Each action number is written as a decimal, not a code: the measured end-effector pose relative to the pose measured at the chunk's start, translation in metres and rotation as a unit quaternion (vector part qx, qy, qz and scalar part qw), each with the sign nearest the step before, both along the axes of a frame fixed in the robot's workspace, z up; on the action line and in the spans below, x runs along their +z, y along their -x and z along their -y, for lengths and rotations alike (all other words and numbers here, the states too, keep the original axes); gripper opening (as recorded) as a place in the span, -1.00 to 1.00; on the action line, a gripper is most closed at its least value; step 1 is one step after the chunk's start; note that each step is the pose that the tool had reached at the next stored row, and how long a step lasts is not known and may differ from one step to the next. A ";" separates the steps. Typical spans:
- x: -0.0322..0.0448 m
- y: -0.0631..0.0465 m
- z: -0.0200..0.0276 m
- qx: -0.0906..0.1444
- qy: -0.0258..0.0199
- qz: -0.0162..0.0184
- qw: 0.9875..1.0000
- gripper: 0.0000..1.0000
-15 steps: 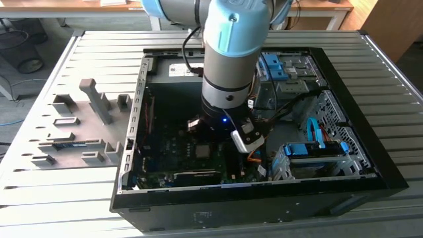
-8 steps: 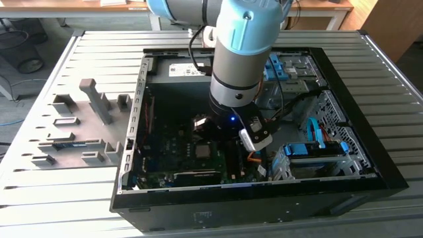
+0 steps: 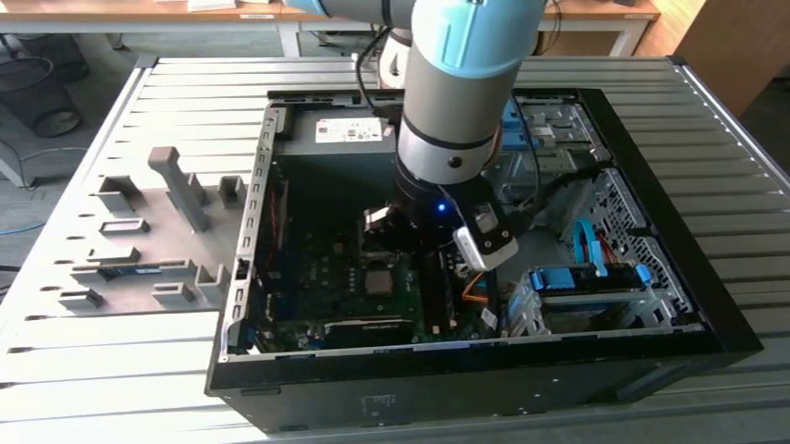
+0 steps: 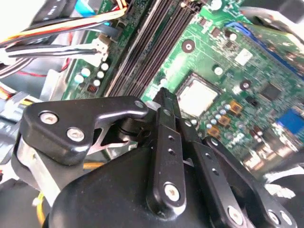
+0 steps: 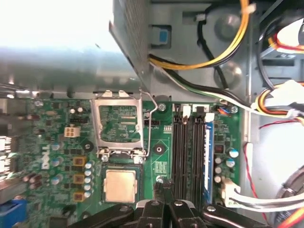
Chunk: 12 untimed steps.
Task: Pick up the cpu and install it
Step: 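Place the cpu into insertion slot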
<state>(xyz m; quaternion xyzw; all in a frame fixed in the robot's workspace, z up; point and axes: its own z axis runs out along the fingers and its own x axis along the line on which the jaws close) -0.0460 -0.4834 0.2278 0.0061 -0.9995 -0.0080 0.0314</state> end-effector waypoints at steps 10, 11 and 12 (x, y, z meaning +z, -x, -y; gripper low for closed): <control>0.0278 0.000 0.0000 0.000 0.000 0.000 1.000 -0.80; 0.0281 0.000 0.0000 0.000 0.000 0.000 1.000 -0.80; 0.0283 0.000 0.0000 0.000 0.000 0.000 1.000 -0.80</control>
